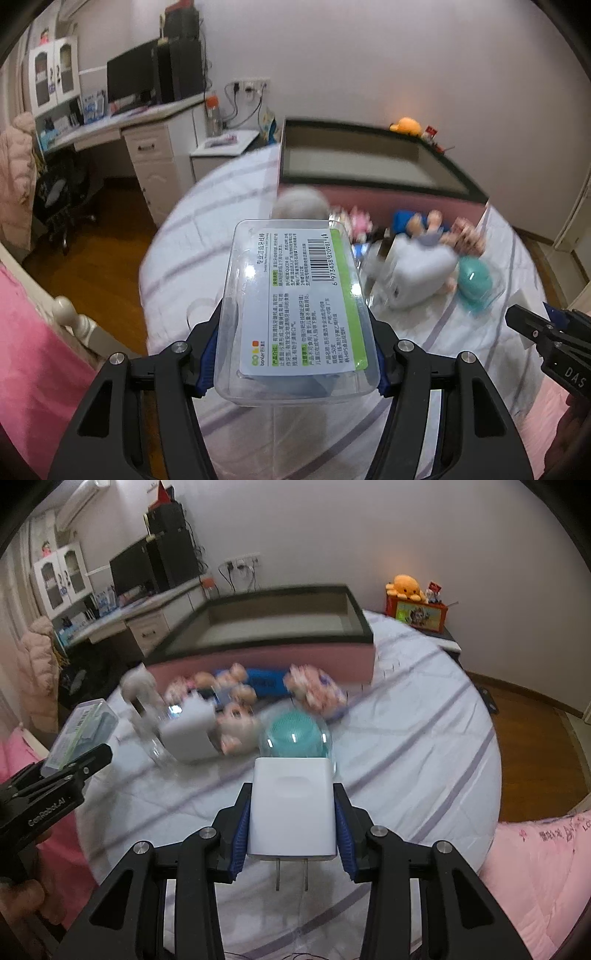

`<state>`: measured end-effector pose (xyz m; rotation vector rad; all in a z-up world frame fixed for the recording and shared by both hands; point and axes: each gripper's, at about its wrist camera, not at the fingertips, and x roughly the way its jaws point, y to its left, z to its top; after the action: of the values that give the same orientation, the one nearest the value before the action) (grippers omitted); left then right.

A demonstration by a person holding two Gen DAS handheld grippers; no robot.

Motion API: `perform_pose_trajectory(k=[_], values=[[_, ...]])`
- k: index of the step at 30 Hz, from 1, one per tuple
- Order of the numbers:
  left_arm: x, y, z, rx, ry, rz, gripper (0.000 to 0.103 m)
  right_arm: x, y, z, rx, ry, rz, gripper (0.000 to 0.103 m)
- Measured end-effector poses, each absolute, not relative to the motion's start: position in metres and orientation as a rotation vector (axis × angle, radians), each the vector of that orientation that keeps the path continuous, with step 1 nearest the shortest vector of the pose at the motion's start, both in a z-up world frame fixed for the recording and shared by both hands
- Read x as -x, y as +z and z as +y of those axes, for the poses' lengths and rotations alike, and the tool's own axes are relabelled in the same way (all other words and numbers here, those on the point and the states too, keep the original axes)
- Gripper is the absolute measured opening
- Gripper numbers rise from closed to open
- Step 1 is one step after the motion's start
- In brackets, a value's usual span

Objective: Organize rigid objects
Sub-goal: 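Grasp the clear plastic box with the left tool while the right tool grasps the white charger, then lower the plastic box and charger into the tray and open both tools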

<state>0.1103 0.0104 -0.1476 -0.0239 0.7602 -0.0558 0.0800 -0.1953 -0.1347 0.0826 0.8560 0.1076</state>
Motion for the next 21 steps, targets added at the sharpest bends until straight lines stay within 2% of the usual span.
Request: perform_pose_trajectory(k=[7,12,17,21], values=[[-0.148,-0.092,0.012,0.04,-0.083,0.663,0.064,-0.118,-0.075,-0.191,-0.054,0.144,0.74,0.041],[-0.204,-0.066,0.009,0.058,-0.093,0.632,0.064,-0.17,-0.048,-0.188,-0.044,0.152,0.694,0.041],[-0.257,-0.066,-0.002,0.055,-0.108,0.654,0.064,-0.233,-0.046,-0.188,-0.057,0.153,0.706,0.041],[-0.3,-0.084,-0.017,0.048,-0.123,0.711,0.064,-0.284,-0.068,-0.191,-0.082,0.149,0.772,0.041]])
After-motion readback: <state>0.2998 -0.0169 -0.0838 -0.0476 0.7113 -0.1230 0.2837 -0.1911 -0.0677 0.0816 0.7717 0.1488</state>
